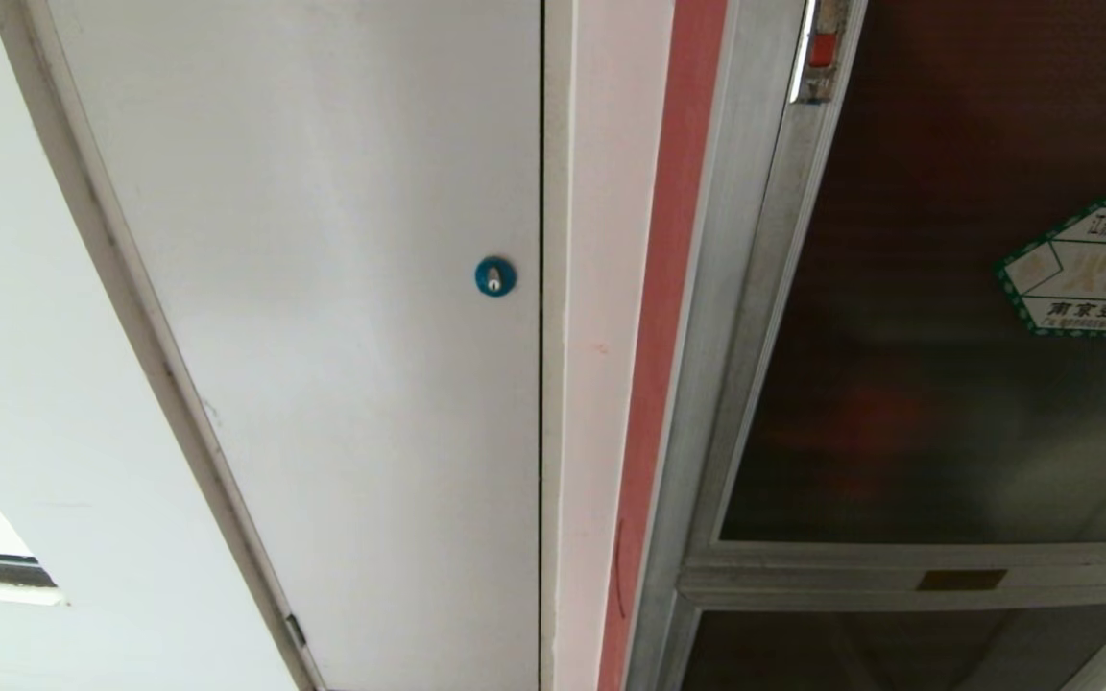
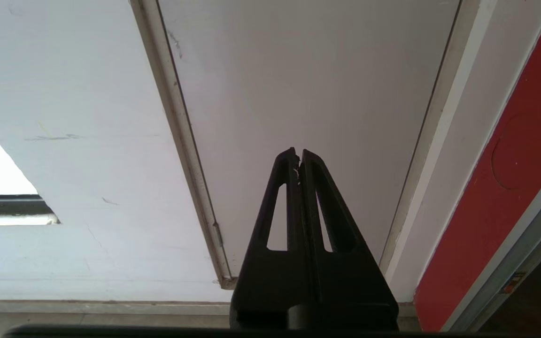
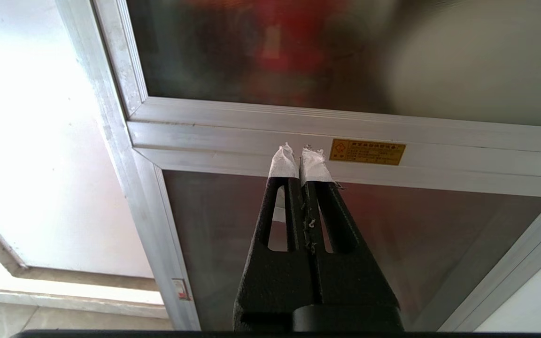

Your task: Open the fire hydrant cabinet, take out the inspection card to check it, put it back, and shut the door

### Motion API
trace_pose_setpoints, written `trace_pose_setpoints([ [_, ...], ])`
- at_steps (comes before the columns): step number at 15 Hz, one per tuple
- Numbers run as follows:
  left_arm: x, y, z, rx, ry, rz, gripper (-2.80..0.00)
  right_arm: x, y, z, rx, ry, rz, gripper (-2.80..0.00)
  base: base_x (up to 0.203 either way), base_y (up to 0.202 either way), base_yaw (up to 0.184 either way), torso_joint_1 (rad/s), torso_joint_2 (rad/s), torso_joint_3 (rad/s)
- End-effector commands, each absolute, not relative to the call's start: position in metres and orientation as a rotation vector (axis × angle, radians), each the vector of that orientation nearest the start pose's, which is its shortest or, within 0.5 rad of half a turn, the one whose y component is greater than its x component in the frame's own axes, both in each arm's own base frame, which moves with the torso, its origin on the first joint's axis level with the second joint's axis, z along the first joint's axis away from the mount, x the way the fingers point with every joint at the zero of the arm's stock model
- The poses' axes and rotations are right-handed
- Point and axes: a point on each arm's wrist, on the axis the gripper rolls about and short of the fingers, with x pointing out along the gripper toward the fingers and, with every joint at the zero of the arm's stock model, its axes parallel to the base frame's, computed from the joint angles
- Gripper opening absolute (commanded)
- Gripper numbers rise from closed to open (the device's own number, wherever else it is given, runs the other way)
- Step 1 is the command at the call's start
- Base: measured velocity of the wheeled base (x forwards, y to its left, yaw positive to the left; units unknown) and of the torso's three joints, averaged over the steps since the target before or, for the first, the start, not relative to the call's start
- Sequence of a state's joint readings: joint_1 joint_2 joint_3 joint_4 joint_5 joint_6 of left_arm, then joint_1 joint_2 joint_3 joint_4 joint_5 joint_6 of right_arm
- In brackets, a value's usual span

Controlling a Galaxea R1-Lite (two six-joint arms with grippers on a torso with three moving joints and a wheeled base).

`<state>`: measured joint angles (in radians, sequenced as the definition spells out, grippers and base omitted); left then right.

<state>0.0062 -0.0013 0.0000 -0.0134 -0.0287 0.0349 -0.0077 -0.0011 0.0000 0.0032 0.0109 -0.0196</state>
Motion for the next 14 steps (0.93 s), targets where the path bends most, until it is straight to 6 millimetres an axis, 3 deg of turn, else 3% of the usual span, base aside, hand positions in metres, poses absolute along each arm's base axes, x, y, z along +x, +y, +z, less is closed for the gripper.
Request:
trace_pose_setpoints([
  [1,-0.0225,-0.0008,0.0752,0.035,-0.010,-0.023,-2.80,-0.0229,0.0004,0.0751,-0.020,0.002,0.003,-2.80,0.000,0.000,0.000,0.000,0.00,0.000],
  [14,-0.0223,-0.0008,0.0747,0.035,-0.008,-0.022,-2.80,-0.0229,0.0004,0.0751,-0.021,0.001,0.004,-2.80,0.000,0.000,0.000,0.000,0.00,0.000],
])
